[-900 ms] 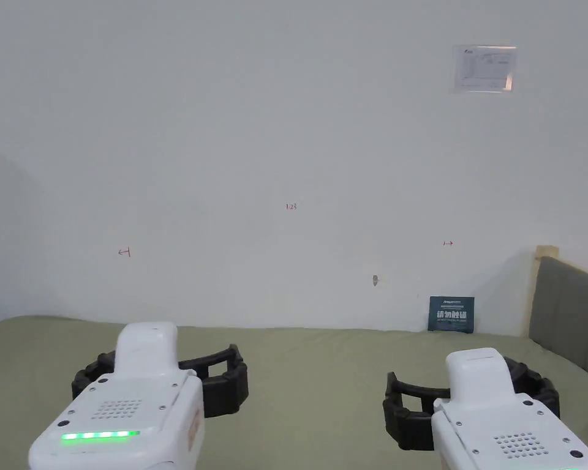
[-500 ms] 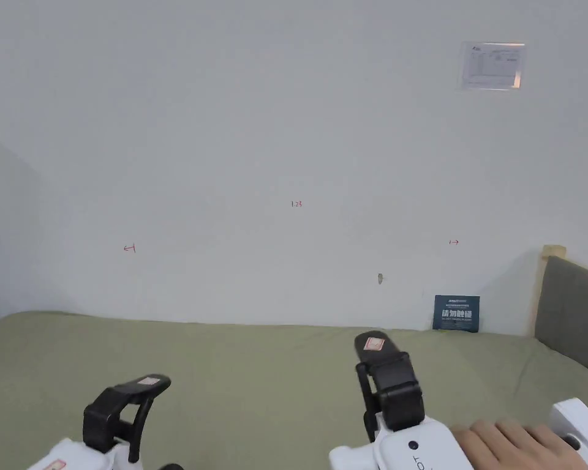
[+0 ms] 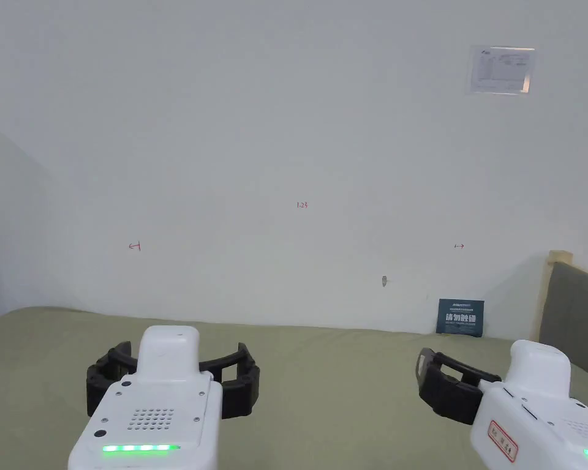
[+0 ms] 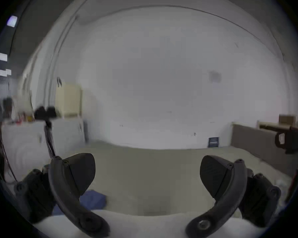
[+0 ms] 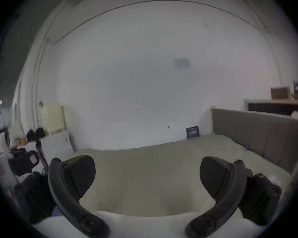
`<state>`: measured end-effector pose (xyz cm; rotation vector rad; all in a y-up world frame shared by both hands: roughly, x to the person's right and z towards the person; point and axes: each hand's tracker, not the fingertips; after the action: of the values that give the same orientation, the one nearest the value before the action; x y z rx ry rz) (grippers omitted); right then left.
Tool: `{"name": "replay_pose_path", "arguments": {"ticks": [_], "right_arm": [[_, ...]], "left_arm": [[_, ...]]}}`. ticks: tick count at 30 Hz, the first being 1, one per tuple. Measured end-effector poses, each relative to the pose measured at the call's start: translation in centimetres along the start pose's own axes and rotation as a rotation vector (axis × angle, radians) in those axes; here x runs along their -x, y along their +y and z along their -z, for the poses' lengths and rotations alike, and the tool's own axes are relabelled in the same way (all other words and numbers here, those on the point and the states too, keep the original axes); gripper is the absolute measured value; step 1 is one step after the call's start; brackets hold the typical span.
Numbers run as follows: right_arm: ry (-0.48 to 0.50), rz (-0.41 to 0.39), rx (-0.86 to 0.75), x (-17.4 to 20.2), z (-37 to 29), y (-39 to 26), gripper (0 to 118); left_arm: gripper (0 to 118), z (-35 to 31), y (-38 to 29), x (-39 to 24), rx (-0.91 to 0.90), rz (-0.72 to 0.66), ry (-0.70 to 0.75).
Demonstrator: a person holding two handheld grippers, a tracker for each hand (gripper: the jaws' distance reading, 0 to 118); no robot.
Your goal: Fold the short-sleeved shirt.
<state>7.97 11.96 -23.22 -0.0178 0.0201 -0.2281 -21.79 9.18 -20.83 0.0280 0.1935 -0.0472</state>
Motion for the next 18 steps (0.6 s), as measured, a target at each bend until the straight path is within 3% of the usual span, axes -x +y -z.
{"name": "replay_pose_path", "arguments": {"ticks": [3,5,18], "right_arm": [[-0.048,-0.145,-0.019,0.8,-0.6,-0.6,118],[-0.04,-0.192,-0.022,1.1,-0.8,-0.6,118],[-0.048,-0.254,-0.03,2.2,-1.2,-0.3,118]], "left_arm": [[118,0.1,0.3,0.6,0.053,-0.063,-0.047],[118,0.5,0.2,0.8,0.055,-0.049,-0.045],[118,0.4,0.7,1.1,0.075,-0.015,-0.075]]}}
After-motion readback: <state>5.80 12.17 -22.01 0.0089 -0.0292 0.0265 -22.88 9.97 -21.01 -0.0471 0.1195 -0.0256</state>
